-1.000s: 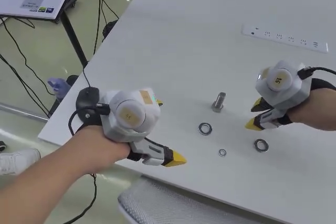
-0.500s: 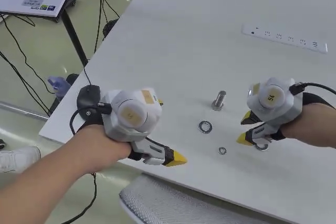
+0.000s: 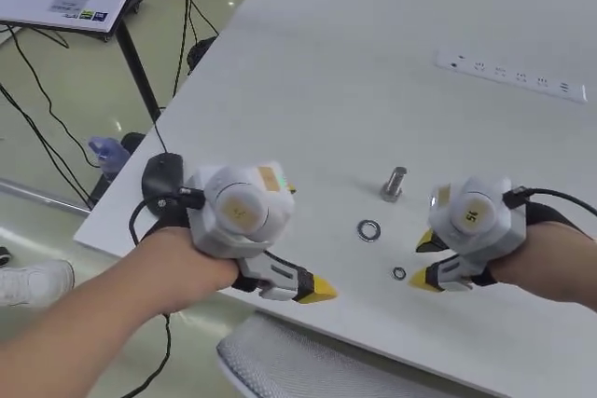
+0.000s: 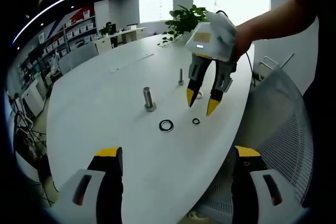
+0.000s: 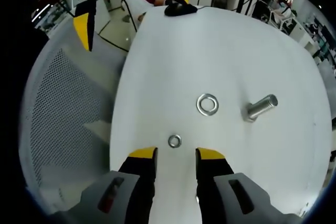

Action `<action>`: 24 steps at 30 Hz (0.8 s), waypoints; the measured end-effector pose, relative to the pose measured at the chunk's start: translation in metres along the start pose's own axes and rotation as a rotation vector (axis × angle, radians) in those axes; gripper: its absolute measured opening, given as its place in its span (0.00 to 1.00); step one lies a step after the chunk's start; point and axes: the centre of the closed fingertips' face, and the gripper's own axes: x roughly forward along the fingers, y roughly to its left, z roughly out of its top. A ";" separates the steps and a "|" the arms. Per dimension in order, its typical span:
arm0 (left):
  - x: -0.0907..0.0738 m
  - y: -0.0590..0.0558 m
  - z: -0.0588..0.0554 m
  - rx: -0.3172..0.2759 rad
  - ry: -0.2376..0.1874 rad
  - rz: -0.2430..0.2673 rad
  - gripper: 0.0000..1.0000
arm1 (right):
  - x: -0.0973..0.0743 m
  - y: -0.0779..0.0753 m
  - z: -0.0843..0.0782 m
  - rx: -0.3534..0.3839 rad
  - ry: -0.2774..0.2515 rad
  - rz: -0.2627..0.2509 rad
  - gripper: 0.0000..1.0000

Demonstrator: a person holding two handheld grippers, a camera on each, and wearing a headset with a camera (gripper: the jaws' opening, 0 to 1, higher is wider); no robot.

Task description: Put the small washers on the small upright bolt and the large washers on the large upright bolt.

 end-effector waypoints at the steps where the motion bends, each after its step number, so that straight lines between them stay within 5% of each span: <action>1: 0.000 0.000 0.000 0.000 0.000 0.000 0.86 | 0.002 0.000 0.000 0.000 -0.001 -0.002 0.30; 24: -0.002 0.002 -0.005 -0.007 0.005 -0.004 0.83 | 0.024 -0.001 -0.004 -0.058 0.051 -0.026 0.22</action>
